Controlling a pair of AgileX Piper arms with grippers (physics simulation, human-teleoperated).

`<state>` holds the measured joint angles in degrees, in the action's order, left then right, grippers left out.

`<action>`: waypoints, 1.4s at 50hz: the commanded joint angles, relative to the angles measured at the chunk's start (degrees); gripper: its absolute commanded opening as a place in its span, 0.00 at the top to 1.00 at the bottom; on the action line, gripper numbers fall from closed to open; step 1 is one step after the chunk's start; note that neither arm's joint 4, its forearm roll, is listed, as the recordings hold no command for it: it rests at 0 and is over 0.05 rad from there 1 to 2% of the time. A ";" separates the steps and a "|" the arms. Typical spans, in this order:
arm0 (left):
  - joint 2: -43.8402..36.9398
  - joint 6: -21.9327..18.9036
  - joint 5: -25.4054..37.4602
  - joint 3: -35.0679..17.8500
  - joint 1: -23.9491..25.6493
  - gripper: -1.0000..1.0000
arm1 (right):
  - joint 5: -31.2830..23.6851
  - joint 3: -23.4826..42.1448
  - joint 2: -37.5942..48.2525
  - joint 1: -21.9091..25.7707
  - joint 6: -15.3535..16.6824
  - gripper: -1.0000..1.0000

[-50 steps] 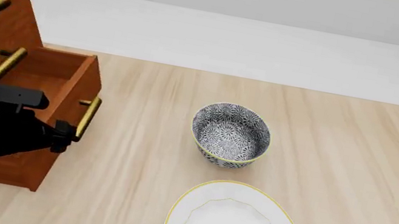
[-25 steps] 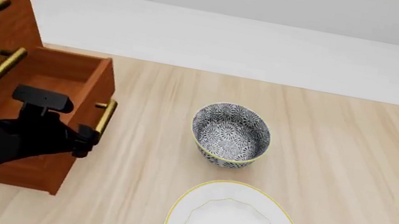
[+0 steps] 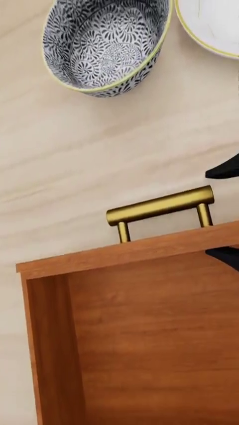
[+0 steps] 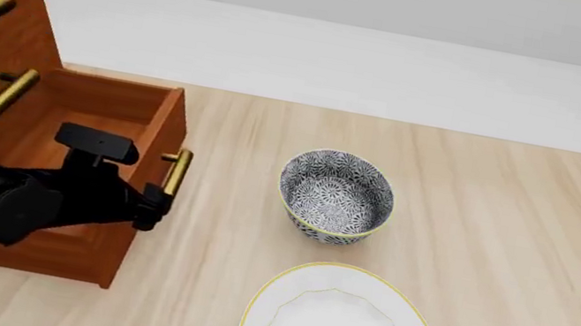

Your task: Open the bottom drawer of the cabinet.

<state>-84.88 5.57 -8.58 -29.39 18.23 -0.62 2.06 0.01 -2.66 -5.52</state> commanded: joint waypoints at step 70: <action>24.85 -4.22 25.01 -12.23 1.95 0.00 | -0.44 1.29 0.00 0.44 -0.63 0.00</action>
<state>-66.05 2.21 11.41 -38.41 20.26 -0.89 2.97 0.00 -2.47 -6.12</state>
